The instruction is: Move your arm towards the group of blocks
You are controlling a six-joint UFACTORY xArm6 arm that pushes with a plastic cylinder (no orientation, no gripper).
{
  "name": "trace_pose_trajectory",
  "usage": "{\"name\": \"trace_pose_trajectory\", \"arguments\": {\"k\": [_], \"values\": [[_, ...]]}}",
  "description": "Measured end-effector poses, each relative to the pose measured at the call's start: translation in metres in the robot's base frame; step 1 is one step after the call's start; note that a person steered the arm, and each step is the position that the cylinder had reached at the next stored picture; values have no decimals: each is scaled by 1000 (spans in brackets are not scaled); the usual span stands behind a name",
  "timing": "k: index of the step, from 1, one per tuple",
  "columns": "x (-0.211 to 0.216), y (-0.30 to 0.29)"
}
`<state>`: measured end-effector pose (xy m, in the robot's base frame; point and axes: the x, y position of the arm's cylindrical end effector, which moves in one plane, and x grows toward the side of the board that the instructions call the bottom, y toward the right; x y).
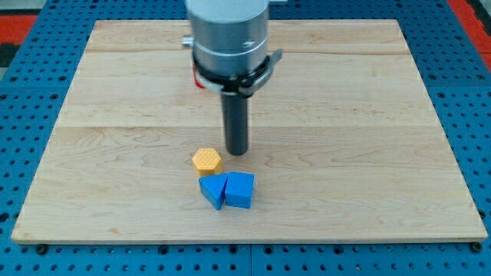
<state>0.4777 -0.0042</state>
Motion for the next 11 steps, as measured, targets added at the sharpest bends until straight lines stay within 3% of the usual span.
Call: {"name": "trace_pose_trajectory", "arguments": {"k": [2, 3, 4, 5, 6, 7, 9, 11], "values": [[0, -73], [31, -62], [18, -68], [-18, -55], [-22, 31], [-53, 80], [-187, 96], [-278, -22]]}}
